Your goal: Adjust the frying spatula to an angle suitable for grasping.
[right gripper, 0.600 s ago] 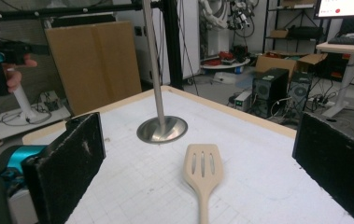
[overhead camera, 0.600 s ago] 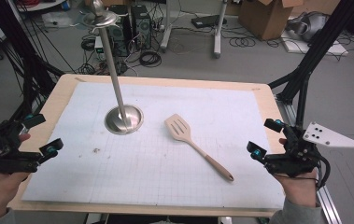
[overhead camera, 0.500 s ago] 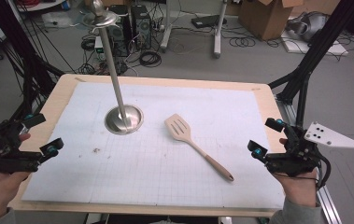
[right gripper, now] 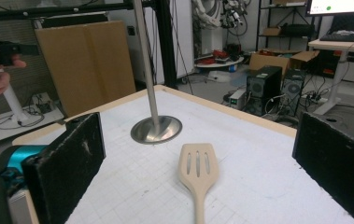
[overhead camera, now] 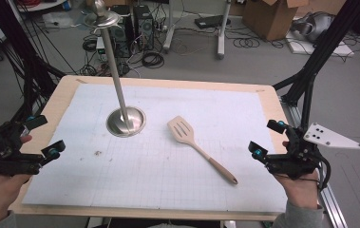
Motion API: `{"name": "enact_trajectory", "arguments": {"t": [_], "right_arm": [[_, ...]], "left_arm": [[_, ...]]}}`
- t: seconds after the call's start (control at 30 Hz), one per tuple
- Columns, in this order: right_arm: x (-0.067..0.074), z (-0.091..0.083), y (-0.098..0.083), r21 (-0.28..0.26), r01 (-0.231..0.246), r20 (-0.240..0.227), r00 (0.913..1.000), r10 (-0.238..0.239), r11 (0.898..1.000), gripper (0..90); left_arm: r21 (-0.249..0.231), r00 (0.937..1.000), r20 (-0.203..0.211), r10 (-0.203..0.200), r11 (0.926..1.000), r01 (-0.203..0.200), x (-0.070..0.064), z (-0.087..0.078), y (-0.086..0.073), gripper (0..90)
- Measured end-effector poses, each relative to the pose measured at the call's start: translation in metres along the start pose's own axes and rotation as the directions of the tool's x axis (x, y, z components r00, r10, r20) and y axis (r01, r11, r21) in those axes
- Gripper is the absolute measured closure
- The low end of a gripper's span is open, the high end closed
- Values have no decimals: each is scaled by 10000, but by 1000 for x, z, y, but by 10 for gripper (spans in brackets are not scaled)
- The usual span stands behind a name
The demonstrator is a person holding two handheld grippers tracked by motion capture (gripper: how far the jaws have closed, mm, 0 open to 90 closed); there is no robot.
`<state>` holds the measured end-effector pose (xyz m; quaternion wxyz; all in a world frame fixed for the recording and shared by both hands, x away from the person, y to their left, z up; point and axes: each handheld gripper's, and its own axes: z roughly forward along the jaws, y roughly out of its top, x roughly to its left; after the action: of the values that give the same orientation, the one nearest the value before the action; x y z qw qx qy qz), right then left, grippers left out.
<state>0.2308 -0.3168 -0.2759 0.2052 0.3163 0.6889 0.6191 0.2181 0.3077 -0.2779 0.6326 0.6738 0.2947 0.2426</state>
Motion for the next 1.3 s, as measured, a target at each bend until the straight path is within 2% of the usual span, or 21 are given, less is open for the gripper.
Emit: {"name": "enact_trajectory", "arguments": {"t": [0.37,0.47,0.6,0.63,0.67,0.73,0.8,0.9,1.0,1.1,1.13,1.17,1.2,1.3], "right_arm": [[1,10,-5,120,129,26,9999,-130,9998,13],[-1,16,-9,369,210,28,9998,-211,9991,14],[-4,22,-15,539,112,-78,9999,-108,9985,67],[-5,24,-16,585,135,-85,9999,-130,9982,85],[-5,25,-17,702,94,-112,9999,-86,9975,147],[-5,27,-19,809,255,-207,9995,-239,9964,178],[-6,30,-22,1021,397,-287,9989,-370,9940,245],[-3,35,-25,1455,994,-280,9950,-963,9844,313],[-2,41,-29,1751,1133,-476,9932,-1065,9780,366],[-2,43,-32,1824,1276,-505,9914,-1203,9749,417],[-1,46,-35,1948,1332,-576,9906,-1242,9718,471],[-1,46,-35,1948,1332,-576,9906,-1242,9718,471],[0,49,-37,1962,1390,-610,9897,-1294,9707,533],[1,51,-41,1946,1612,-479,9868,-1547,9675,604]], "left_arm": [[87,10000,36,33,10000,-33,-2,2,-1,18],[195,10000,51,13,9998,-14,-1,5,-2,18],[202,10000,56,-24,9998,23,-1,5,-3,18],[191,10000,63,-26,9998,25,-1,5,-3,18],[180,10000,70,-22,9998,20,-1,5,-3,18],[178,10000,69,-23,9998,21,-1,5,-3,18],[177,10000,71,-23,9998,22,-1,5,-3,18],[192,10000,62,-21,9998,20,-1,6,-4,18],[216,10000,64,-46,9998,44,0,7,-5,18],[256,10000,74,-37,9997,35,0,7,-5,18],[235,9999,83,-83,9997,81,0,7,-5,18],[235,9999,83,-83,9997,81,0,7,-5,18],[261,10000,70,-64,9996,62,0,7,-5,18],[262,9999,69,-81,9996,79,0,7,-5,18]]}}
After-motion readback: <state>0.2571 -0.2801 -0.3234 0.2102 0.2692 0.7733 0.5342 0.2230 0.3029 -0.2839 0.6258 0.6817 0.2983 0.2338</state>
